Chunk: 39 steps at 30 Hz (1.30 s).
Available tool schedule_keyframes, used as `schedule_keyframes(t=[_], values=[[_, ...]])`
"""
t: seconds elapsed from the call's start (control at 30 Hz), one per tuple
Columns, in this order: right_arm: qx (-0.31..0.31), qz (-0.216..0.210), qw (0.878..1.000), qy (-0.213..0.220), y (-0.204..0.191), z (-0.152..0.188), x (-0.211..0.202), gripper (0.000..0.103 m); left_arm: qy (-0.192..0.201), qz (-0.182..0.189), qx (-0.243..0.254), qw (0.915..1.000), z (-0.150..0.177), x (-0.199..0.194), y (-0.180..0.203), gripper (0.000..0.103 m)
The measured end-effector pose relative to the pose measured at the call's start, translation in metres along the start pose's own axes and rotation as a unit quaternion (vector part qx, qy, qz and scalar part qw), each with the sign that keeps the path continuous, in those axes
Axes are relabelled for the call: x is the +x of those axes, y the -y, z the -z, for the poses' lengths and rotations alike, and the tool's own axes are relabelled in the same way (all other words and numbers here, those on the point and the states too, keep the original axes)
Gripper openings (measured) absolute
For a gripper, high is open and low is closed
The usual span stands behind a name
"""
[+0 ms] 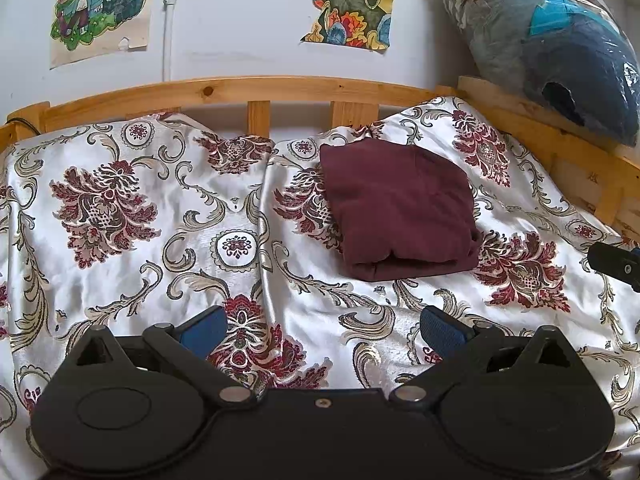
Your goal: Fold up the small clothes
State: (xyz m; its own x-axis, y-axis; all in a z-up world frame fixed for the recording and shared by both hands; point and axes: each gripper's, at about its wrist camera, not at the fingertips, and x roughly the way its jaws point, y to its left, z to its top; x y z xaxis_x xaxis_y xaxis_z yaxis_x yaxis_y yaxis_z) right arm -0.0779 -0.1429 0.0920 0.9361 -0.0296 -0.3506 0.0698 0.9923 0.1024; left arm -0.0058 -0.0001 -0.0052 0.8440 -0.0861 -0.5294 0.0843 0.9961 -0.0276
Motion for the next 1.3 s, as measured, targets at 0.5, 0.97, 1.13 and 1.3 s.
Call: schedule_keyframes(t=[0.5,0.97,1.13,1.3], values=[[-0.001,-0.002,1.000,0.000,0.0001,0.0010,0.0005,0.103,-0.001,0.000,0.001,1.0000,0.0005,0.0000,-0.0003,0.102],[-0.001,-0.001,1.000,-0.001,-0.0002,0.0008,0.0004,0.103,-0.021,-0.013,0.023,0.9994,0.0011,0.0040,0.0004,0.102],[-0.001,-0.002,1.000,-0.001,-0.0001,0.0013,0.0004,0.103,-0.023,-0.011,0.033,0.9991,0.0025,0.0039,0.0011,0.102],[-0.001,-0.001,1.000,-0.001,-0.0006,0.0008,0.0004,0.103,-0.030,-0.010,0.036,0.9988,0.0019,0.0055,0.0022,0.102]])
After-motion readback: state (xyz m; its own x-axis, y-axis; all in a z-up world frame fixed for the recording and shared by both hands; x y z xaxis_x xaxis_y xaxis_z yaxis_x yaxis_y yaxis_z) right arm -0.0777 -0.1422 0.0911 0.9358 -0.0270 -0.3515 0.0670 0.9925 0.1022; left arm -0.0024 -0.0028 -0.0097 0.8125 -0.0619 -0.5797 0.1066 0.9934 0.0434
